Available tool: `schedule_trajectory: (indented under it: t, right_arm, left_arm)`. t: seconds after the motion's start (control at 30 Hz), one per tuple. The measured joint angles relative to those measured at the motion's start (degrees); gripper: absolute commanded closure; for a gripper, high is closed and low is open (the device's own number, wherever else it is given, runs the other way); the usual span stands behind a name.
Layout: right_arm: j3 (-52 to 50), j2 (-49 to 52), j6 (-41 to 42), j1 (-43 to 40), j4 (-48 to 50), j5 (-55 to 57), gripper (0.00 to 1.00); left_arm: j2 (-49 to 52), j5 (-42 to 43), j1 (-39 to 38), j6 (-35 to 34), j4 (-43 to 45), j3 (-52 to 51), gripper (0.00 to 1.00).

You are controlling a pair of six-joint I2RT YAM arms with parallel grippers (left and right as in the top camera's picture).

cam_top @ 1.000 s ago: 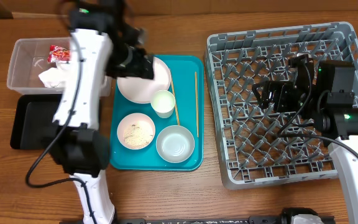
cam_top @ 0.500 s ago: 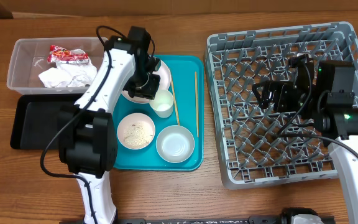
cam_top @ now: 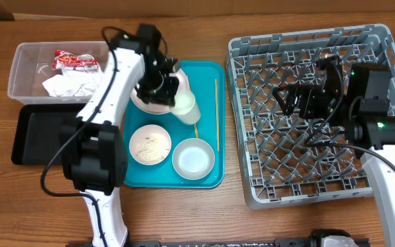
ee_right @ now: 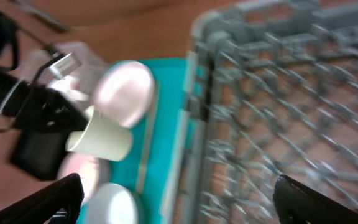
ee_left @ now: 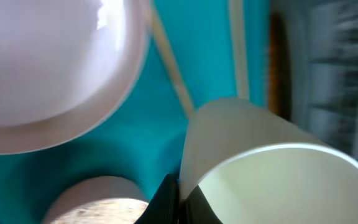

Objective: Sort waste into correct bins and load items into the dishwasher
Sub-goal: 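Grasp the white paper cup with the left gripper and lift it, then hand the white cup from the left gripper to the right gripper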

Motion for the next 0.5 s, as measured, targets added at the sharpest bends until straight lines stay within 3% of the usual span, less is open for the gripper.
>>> schedule_trajectory:
  t: [0.2, 0.5]
  right_arm:
    - [0.2, 3.0, 5.2, 5.5, 11.7, -9.2, 0.06]
    - [0.2, 14.7, 11.1, 14.6, 36.4, -20.1, 0.07]
  left_arm:
    - [-0.1, 21.2, 5.6, 4.0, -5.0, 6.6, 0.96]
    - [-0.1, 41.0, 8.2, 11.0, -11.1, 6.6, 0.96]
